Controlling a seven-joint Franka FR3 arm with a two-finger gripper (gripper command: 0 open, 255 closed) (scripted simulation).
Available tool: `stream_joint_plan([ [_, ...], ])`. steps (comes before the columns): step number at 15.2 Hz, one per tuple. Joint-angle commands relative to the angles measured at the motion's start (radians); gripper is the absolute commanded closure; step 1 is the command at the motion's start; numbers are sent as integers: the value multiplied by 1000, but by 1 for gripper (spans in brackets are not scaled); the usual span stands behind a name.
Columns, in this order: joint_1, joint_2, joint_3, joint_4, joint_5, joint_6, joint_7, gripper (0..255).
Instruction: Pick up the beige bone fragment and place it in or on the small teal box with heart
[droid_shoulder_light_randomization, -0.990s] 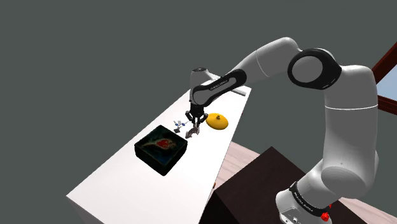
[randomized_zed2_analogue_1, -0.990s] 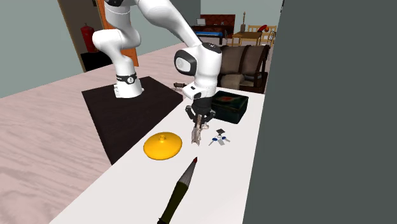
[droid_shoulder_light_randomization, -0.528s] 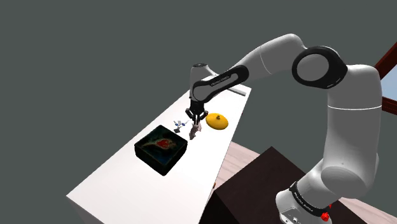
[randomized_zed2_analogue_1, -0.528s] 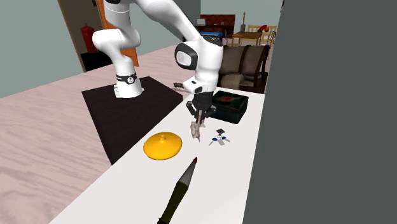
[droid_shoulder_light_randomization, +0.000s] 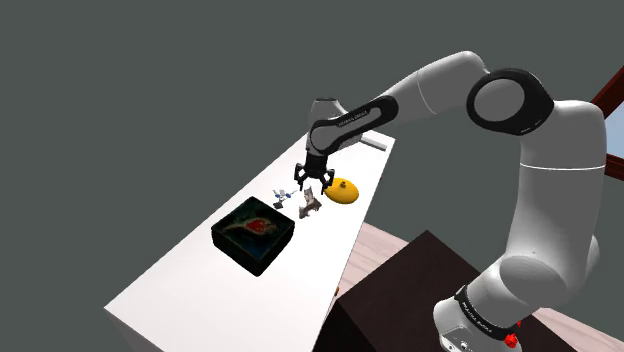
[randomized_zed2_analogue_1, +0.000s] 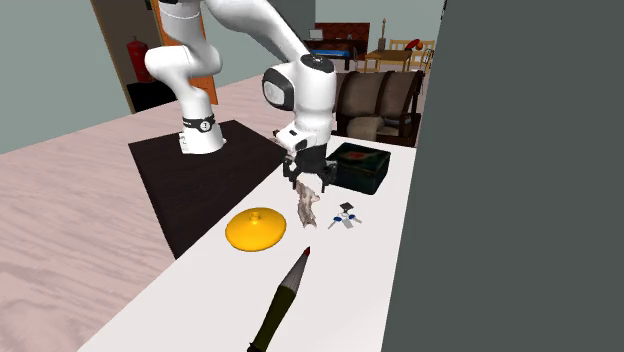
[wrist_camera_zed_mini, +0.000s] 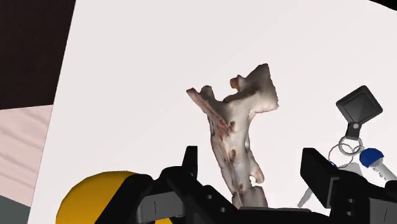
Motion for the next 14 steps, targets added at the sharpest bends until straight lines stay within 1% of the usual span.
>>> stream_joint_plan([
  [1,-149,44,79,-6,141,29,-268,0],
  [2,-226,89,123,10,204,20,-398,0],
  [3,-260,113,143,22,225,12,-450,0],
  [10,-240,170,140,7,216,85,-444,0],
  [14,-238,175,139,7,215,91,-444,0],
])
